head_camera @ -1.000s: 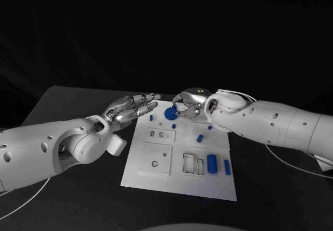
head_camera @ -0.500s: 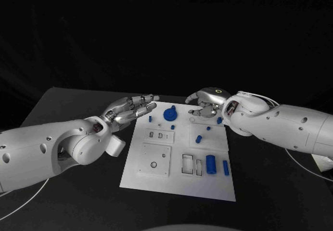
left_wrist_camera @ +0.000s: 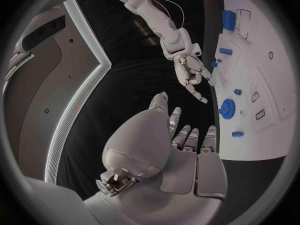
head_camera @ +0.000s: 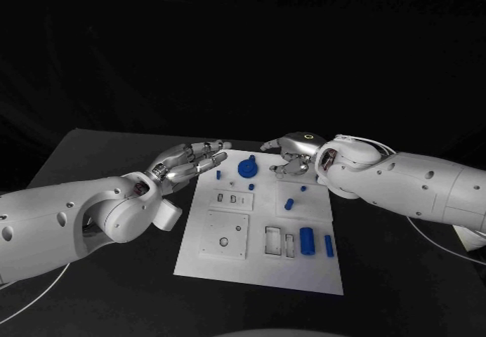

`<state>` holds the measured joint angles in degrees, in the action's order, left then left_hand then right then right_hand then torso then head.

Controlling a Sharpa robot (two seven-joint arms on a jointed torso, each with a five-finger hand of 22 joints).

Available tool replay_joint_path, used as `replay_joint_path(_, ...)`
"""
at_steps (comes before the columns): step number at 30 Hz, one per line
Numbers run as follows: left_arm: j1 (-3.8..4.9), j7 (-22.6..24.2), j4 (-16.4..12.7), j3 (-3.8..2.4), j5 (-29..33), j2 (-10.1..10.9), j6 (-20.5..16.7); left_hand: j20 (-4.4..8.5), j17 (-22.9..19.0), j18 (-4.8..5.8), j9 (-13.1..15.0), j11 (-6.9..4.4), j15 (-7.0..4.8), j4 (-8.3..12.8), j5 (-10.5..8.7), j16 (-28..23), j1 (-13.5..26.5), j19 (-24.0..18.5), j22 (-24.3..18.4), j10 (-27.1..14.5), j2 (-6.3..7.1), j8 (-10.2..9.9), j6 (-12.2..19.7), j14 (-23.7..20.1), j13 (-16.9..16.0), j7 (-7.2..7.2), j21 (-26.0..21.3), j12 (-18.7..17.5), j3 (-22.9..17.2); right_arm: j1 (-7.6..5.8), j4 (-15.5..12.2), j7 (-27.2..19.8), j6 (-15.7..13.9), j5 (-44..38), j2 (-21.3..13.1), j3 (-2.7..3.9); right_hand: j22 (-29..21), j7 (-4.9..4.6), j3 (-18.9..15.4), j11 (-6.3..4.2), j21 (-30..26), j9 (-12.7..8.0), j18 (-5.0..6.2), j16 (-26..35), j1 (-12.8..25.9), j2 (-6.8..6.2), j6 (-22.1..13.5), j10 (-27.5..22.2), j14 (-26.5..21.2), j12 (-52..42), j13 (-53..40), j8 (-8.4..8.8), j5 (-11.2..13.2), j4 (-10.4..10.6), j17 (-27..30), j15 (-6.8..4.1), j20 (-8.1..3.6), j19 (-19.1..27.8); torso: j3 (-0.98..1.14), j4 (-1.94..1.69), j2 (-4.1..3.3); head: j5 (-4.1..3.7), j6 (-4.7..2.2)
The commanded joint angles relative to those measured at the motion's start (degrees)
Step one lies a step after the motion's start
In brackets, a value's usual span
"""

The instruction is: Assemble the parts on the task board

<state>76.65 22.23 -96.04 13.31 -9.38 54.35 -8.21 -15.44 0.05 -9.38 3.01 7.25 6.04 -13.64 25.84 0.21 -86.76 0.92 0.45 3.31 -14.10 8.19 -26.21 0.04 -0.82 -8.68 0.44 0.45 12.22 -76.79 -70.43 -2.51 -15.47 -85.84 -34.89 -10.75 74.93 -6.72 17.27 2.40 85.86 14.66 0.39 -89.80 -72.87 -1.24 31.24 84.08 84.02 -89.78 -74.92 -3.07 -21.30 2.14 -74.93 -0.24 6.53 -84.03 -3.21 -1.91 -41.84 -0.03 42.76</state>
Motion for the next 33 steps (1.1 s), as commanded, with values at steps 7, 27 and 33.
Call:
replay_joint_path(7, 0.02, 0.26, -0.09, -0.05, -0.25, -0.26, 1.15, -0.53, -0.05, -0.98, 0.07, 0.04, 0.58, 0.39, 0.23, -0.21, -0.64, -0.08, 0.06, 0.22, -0.01, 0.23, -0.16, -0.04, -0.07, -0.09, 0.29, 0.36, -0.17, 0.92, 3.66, 1.64, 5.33, -1.25, 3.52, 0.0, 13.08, 0.77, 0.33, -1.08, -0.42, -2.55, 1.13, -0.2, -0.47, -0.09, -4.31, 5.92, 5.98, -0.22, -15.08, 0.32, 0.79, -0.28, -15.07, -0.94, -1.04, -1.26, 0.05, -0.26, -0.05, 0.06, -0.01)
replay_joint_path(27, 0.03, 0.02, -0.03, -0.06, -0.27, -0.42, 1.2, -0.61, -0.05, -0.97, 0.09, 0.14, 0.66, 0.56, 0.41, -0.21, -0.76, -0.05, 0.07, 0.36, -0.04, 0.36, -0.3, -0.04, -0.1, -0.17, 0.31, 0.39, -0.28, 1.71, 6.48, 0.93, 5.12, -0.88, 6.79, 0.02, 12.87, 2.15, 0.39, -2.09, -1.0, -2.95, 1.29, -0.2, -0.35, 0.15, -3.04, 5.92, 5.98, -0.22, -15.08, 0.05, 1.14, -0.43, -15.07, -1.74, -1.75, -0.76, 0.04, -0.21, -0.05, 0.02, 0.19)
replay_joint_path(33, 0.03, -0.11, 0.06, -0.06, -0.28, -0.49, 1.21, -0.64, -0.05, -0.97, 0.1, 0.16, 0.68, 0.62, 0.46, -0.21, -0.81, -0.05, 0.07, 0.37, -0.1, 0.41, -0.35, -0.04, -0.1, -0.19, 0.31, 0.39, -0.34, 1.75, 6.47, 0.8, 4.98, -0.86, 6.79, 0.02, 12.7, 4.02, 0.55, -3.37, -1.47, -2.15, 1.42, -0.2, -0.39, 0.27, 0.75, 5.92, 5.98, -0.22, -15.08, -0.58, 1.23, -0.66, -15.07, -2.76, -2.67, -0.37, 0.03, -0.24, -0.03, -0.01, 0.17)
